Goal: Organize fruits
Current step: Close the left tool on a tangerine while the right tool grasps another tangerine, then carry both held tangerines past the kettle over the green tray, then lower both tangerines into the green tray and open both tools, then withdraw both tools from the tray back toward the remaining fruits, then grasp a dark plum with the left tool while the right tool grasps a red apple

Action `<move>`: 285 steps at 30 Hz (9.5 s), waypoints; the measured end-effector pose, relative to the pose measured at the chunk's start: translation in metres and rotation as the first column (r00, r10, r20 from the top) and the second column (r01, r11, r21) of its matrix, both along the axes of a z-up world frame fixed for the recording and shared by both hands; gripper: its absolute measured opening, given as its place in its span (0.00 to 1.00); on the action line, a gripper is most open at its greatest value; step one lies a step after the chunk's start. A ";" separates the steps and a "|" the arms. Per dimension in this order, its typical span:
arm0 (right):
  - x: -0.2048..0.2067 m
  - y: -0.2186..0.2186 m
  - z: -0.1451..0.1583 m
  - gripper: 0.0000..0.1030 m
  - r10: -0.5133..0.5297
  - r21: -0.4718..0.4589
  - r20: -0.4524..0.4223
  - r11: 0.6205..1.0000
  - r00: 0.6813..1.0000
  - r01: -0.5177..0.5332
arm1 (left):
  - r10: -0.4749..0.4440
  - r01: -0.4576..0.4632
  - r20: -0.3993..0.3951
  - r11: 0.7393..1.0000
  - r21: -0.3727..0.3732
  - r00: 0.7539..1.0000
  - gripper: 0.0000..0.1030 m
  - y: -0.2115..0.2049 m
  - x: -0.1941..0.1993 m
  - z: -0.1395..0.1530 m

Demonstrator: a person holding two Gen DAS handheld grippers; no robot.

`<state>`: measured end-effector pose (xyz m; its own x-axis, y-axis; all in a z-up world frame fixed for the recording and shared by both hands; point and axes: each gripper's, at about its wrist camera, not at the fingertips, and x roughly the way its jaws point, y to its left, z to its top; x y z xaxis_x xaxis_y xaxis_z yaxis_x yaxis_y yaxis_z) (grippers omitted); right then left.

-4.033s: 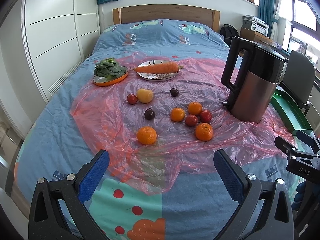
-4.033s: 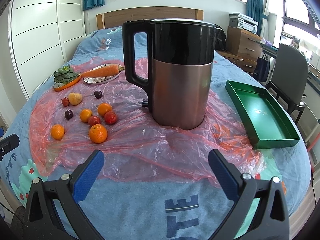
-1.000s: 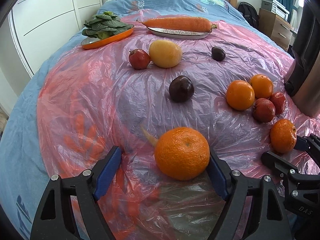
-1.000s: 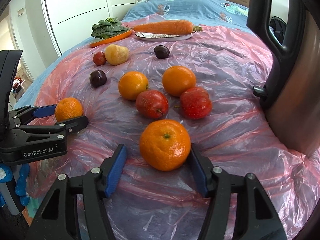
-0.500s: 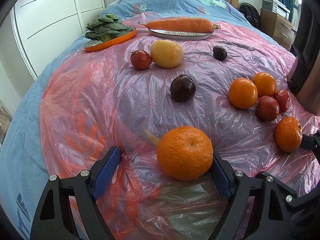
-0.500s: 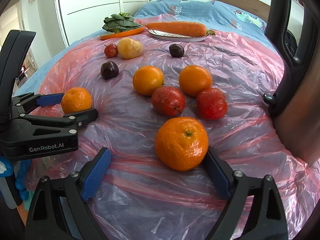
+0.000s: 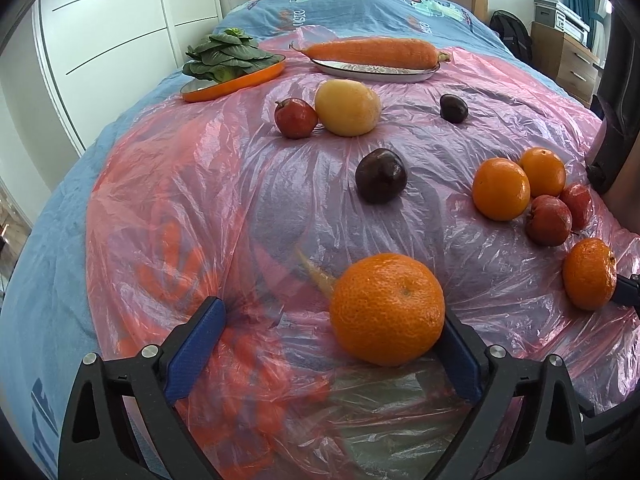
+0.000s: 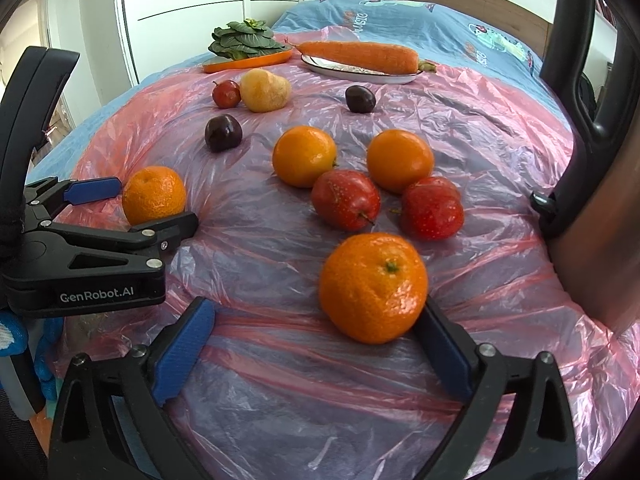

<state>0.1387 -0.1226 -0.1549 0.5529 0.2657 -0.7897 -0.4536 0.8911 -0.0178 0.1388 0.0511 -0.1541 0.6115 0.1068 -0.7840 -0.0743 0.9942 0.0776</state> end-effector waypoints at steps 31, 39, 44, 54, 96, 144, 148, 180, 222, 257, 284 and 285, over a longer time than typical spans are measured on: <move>0.000 0.000 -0.001 1.00 -0.003 -0.007 0.002 1.000 1.000 0.003 | -0.023 0.022 -0.023 0.999 -0.028 0.999 0.93 0.003 0.002 0.004; 0.000 0.000 -0.001 1.00 -0.003 -0.008 0.003 1.000 1.000 0.003 | -0.025 0.024 -0.026 0.999 -0.029 0.999 0.93 0.003 0.003 0.004; 0.000 0.000 -0.001 1.00 -0.003 -0.007 0.003 1.000 1.000 0.003 | -0.025 0.025 -0.015 0.999 -0.034 1.000 0.93 0.003 0.003 0.004; -0.001 0.000 -0.001 1.00 -0.006 -0.004 0.005 1.000 1.000 0.006 | -0.057 0.057 0.004 0.997 -0.052 0.998 0.81 0.004 0.000 0.014; 0.030 -0.024 0.018 1.00 0.054 0.121 -0.107 0.992 0.993 -0.041 | -0.112 0.112 0.000 0.992 -0.060 0.994 0.38 -0.004 -0.008 0.022; -0.035 -0.187 0.107 0.74 -0.192 0.271 -0.017 0.944 0.981 0.189 | -0.386 0.397 0.093 0.905 -0.153 0.918 0.37 -0.141 -0.048 0.118; -0.035 -0.249 0.117 0.74 -0.294 0.262 0.007 0.923 0.956 0.282 | -0.480 0.490 0.098 0.854 -0.174 0.872 0.37 -0.199 -0.046 0.125; 0.071 -0.458 0.052 0.75 -0.555 0.091 0.057 0.831 0.830 0.549 | -0.617 0.612 -0.003 0.782 -0.114 0.787 0.37 -0.465 0.072 0.056; 0.011 -0.445 0.099 1.00 -0.615 -0.039 0.176 0.776 0.769 0.630 | -0.706 0.704 0.050 0.709 0.051 0.707 0.72 -0.461 0.016 0.093; -0.054 -0.139 0.125 1.00 -0.230 0.123 0.112 0.969 0.967 0.216 | -0.313 0.316 0.122 0.949 -0.010 0.942 0.87 -0.108 -0.044 0.119; 0.057 -0.059 0.044 1.00 -0.125 0.082 -0.035 0.988 0.991 0.128 | -0.106 0.109 0.035 0.991 -0.080 0.994 0.63 -0.006 0.051 0.043; 0.060 -0.057 0.042 1.00 -0.120 0.079 -0.040 0.989 0.992 0.123 | -0.102 0.104 0.027 0.991 -0.088 0.994 0.62 -0.004 0.054 0.040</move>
